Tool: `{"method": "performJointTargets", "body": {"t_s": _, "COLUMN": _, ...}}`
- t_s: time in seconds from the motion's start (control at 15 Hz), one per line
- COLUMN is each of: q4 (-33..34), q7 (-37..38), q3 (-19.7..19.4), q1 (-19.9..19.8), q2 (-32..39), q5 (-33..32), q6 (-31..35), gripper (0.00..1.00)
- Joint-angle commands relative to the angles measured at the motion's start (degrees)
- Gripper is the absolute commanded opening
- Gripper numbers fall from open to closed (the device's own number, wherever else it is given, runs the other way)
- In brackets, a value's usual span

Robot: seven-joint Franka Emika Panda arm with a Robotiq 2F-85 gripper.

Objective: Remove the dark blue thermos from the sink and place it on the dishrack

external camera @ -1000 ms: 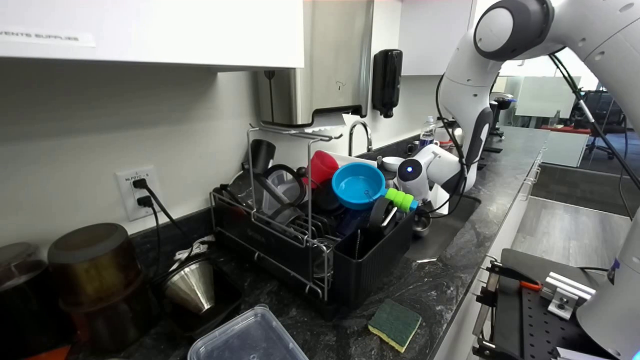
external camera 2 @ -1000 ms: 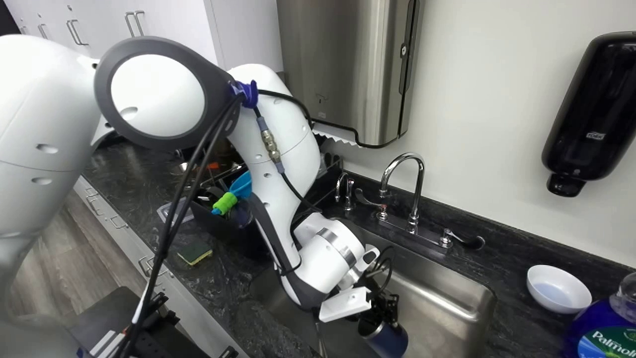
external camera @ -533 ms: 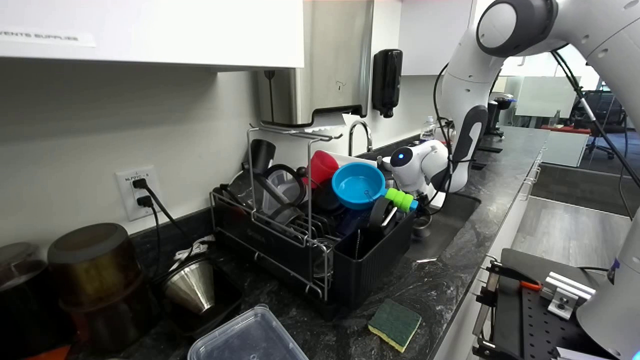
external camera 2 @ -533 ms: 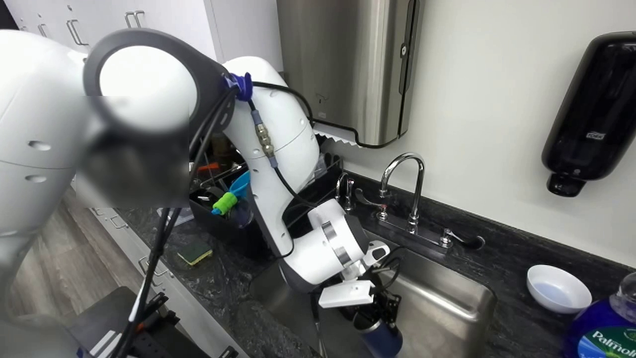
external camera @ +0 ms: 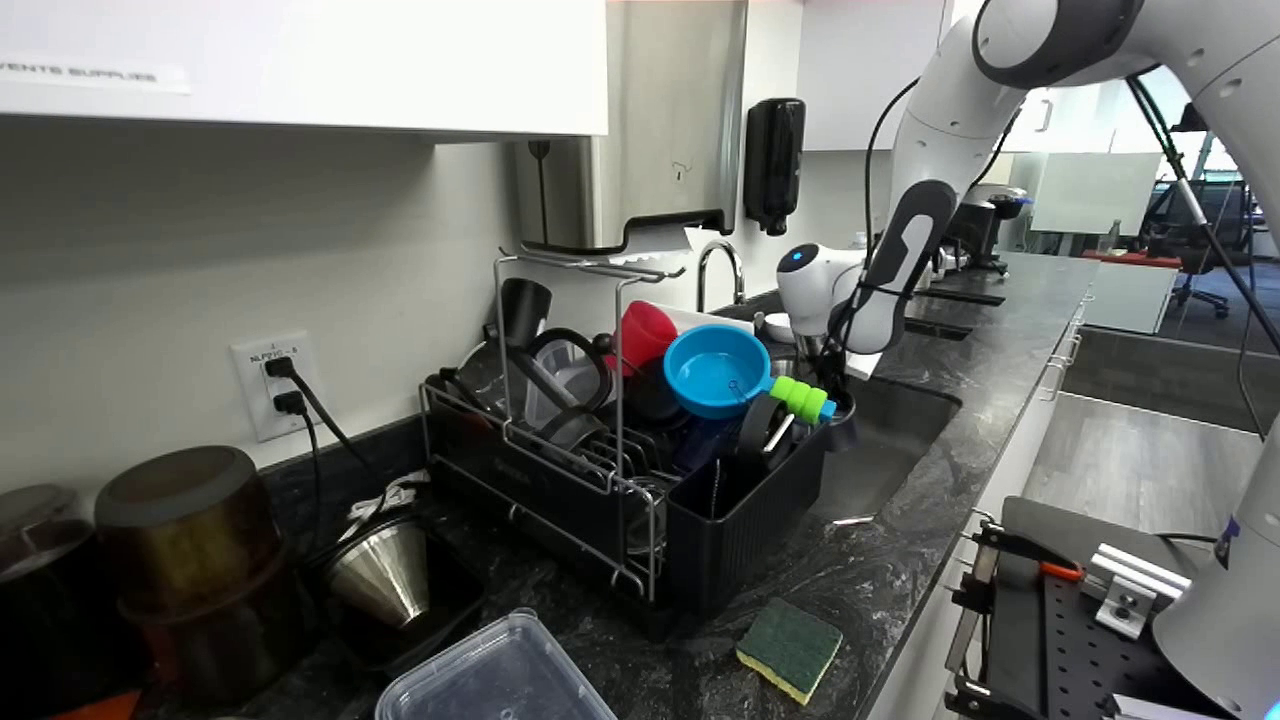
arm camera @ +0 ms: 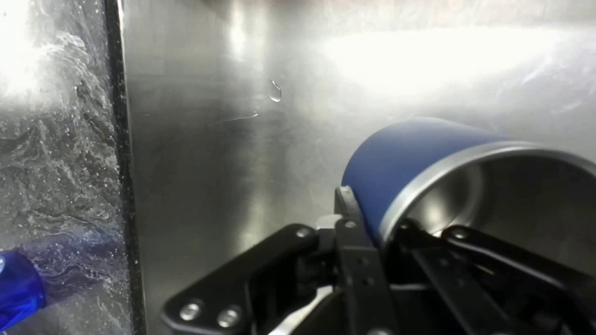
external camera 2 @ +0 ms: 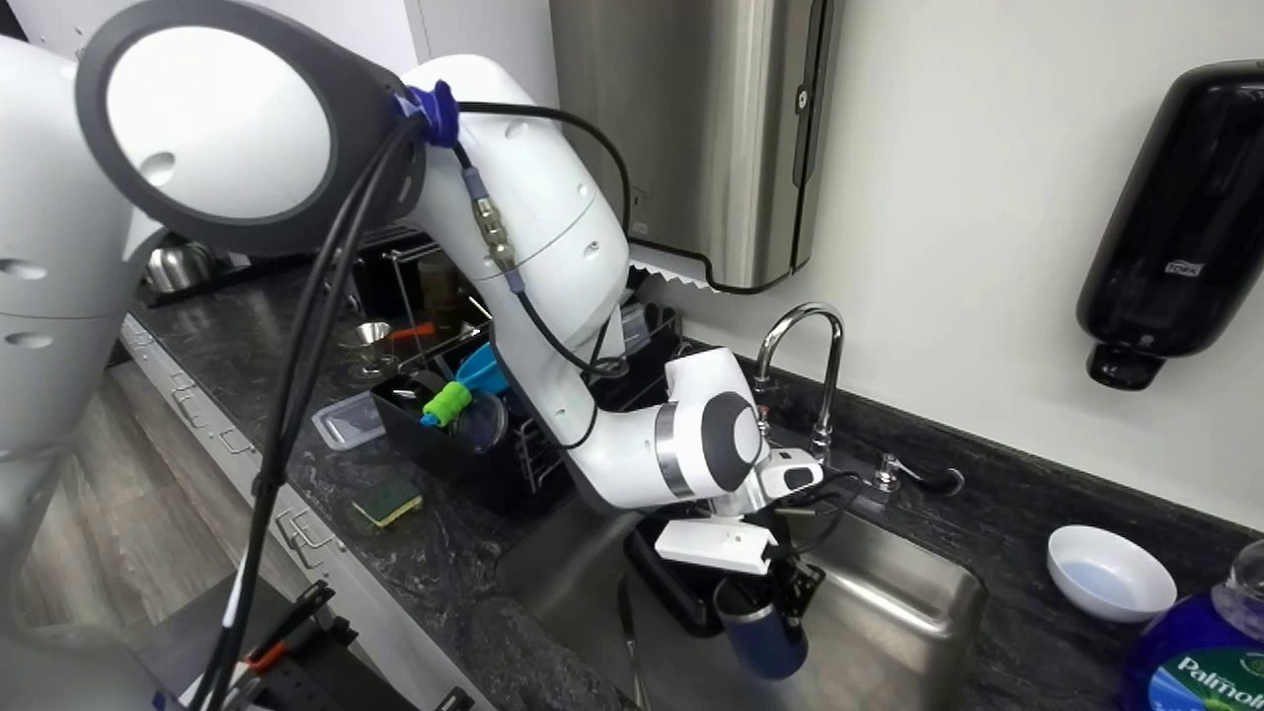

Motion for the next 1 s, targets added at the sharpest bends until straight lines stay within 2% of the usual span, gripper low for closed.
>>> {"method": "performJointTargets", "body": {"t_s": 0.0, "q4": -1.1, "q7": -9.7, "q3": -0.7, "q1": 1.0, "q2": -2.3, "q5": 11.7, "q6": -1.0, "gripper": 0.02}}
{"method": "performJointTargets", "body": {"t_s": 0.4, "q4": -1.0, "q7": -21.9, "q3": -2.1, "q1": 2.2, "q2": -4.7, "q5": 28.7, "q6": -4.0, "gripper": 0.02}}
{"method": "performJointTargets", "body": {"t_s": 0.93, "q4": -1.2, "q7": -35.0, "q3": -0.7, "q1": 0.0, "q2": -9.8, "q5": 41.4, "q6": -12.0, "gripper": 0.02}}
